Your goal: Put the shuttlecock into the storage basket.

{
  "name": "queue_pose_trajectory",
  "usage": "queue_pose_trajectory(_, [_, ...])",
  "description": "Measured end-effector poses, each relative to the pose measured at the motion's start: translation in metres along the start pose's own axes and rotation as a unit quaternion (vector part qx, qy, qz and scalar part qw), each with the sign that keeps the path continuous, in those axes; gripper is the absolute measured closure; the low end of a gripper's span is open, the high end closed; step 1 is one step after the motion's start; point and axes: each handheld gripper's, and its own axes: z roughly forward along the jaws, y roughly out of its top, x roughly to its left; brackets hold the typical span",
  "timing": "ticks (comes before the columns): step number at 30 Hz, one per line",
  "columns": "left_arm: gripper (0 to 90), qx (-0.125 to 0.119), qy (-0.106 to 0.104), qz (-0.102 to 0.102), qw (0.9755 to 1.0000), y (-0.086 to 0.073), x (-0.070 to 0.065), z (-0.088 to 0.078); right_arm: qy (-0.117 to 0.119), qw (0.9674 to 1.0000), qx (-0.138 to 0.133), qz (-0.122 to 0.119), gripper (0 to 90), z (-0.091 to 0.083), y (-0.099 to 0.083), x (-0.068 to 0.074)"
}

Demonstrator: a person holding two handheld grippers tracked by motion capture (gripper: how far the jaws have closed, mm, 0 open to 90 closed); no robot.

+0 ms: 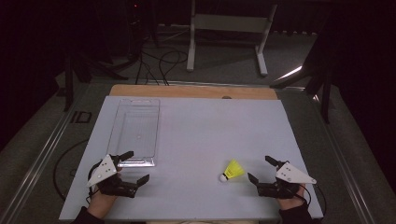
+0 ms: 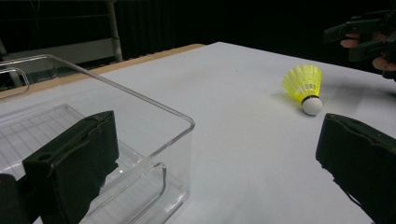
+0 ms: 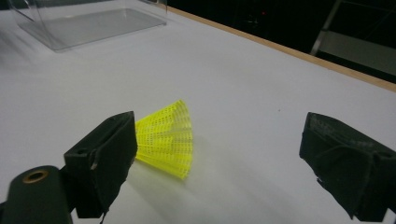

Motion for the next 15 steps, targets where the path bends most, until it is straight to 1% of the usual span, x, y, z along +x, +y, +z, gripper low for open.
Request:
queue_pose_trajectory(5, [0.0, 0.002, -0.003, 0.001, 1.0000, -0.0003, -0.0002, 0.0006, 0.004, 1.0000, 0.004, 0.002, 8.7, 0.0012, 0.0015, 0.0021])
queue_pose_trajectory(6, [0.1, 0.002, -0.005, 0.000, 1.0000, -0.0004, -0.0005, 0.0007, 0.001, 1.0000, -0.003, 0.005, 8.3, -0.0002, 0.0024, 0.0022])
queue_pose_trajectory(7, [0.1, 0.002, -0.006, 0.000, 1.0000, -0.0006, -0.0006, 0.0006, 0.006, 0.9999, -0.010, 0.007, 8.3, -0.0015, 0.0032, 0.0016])
queue_pose_trajectory(8, [0.0, 0.003, -0.007, -0.001, 1.0000, -0.0008, -0.0006, 0.0007, 0.006, 0.9998, -0.015, 0.008, 8.3, -0.0022, 0.0036, 0.0012])
queue_pose_trajectory(9, [0.0, 0.003, -0.007, -0.001, 1.0000, -0.0008, -0.0006, 0.0007, 0.000, 0.9999, -0.015, 0.006, 8.3, -0.0026, 0.0039, 0.0016])
queue_pose_trajectory(11, [0.0, 0.006, -0.009, -0.002, 0.9999, -0.0012, -0.0002, 0.0016, 0.003, 0.9999, -0.016, 0.005, 8.3, -0.0019, 0.0030, 0.0015])
queue_pose_trajectory(13, [0.1, 0.006, -0.009, -0.002, 0.9999, -0.0012, -0.0003, 0.0018, -0.001, 0.9999, -0.012, 0.002, 8.3, -0.0005, 0.0019, 0.0012])
queue_pose_trajectory(14, [0.0, 0.007, -0.010, -0.003, 0.9999, -0.0012, -0.0006, 0.0021, -0.001, 0.9999, -0.014, 0.004, 8.3, -0.0003, 0.0012, 0.0008])
queue_pose_trajectory(15, [0.1, 0.008, -0.010, -0.002, 0.9999, -0.0011, -0.0007, 0.0022, -0.003, 0.9999, -0.014, 0.002, 8.3, 0.0000, 0.0008, 0.0003])
